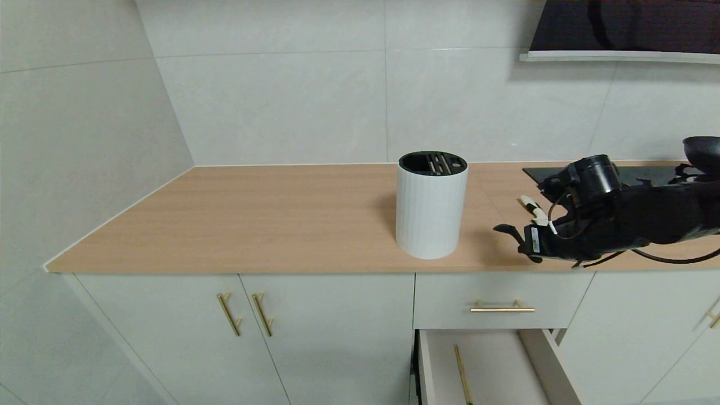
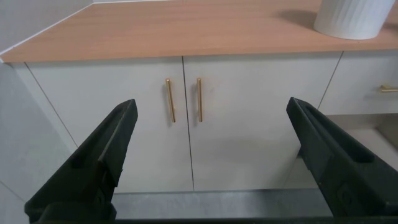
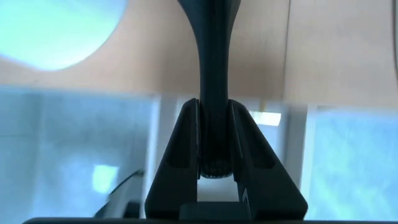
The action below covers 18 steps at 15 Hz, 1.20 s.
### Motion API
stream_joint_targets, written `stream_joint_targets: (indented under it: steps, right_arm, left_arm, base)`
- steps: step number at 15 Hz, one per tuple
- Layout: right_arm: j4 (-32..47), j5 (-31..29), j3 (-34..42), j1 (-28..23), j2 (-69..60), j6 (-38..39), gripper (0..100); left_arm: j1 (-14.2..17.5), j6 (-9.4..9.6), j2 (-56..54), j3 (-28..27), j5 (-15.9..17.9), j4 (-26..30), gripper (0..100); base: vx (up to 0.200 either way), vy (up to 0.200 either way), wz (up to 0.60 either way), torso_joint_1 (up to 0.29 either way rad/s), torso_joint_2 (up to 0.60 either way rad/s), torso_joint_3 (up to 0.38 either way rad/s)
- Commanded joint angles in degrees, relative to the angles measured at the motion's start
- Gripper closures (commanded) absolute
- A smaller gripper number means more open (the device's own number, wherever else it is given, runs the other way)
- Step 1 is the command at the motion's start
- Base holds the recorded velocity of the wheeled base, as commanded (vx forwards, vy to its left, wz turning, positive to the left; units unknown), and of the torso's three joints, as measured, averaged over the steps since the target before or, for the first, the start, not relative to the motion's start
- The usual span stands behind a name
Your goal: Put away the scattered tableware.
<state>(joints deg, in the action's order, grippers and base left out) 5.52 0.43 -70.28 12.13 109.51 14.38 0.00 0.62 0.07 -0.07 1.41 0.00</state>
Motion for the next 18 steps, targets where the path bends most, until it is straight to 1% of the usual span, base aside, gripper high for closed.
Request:
stream_joint_targets:
  steps: [1,4,7,12,16,18]
  right_arm:
    - [0.7,-0.4,5.9,0.4,-8.5,2.4,100]
    - [0.4,-3.4,12.6,0.3,-12.8,2.6,100]
    - [-0.3,-4.1,17.4,0.6,-14.4,2.2,100]
    - [-6.4,-4.4,21.0,1.6,-13.5,1.9,100]
    - [-6.8,-4.8,22.4,3.6,-13.2,1.3,100]
    - [-6.8,-4.8,23.0,4.3,-13.0,1.2,100]
  left_arm:
    - [0.0,-0.01,0.0,0.0,0.0,0.0,0]
    - [0.0,-0.01,0.0,0.0,0.0,0.0,0]
    - [0.0,-0.01,0.1,0.0,0.0,0.0,0]
    - [0.0,-0.01,0.0,0.0,0.0,0.0,0]
    - [0.0,-0.01,0.0,0.0,0.0,0.0,0]
    - [0.0,-0.01,0.0,0.0,0.0,0.0,0]
  base:
    - [0.000,0.000,0.00,0.000,0.00,0.000]
    - [0.000,0.000,0.00,0.000,0.00,0.000]
    - [0.000,0.000,0.00,0.000,0.00,0.000]
    - [0.000,0.000,0.00,0.000,0.00,0.000]
    - [0.000,0.000,0.00,0.000,0.00,0.000]
    - [0.000,0.000,0.00,-0.080,0.17,0.105]
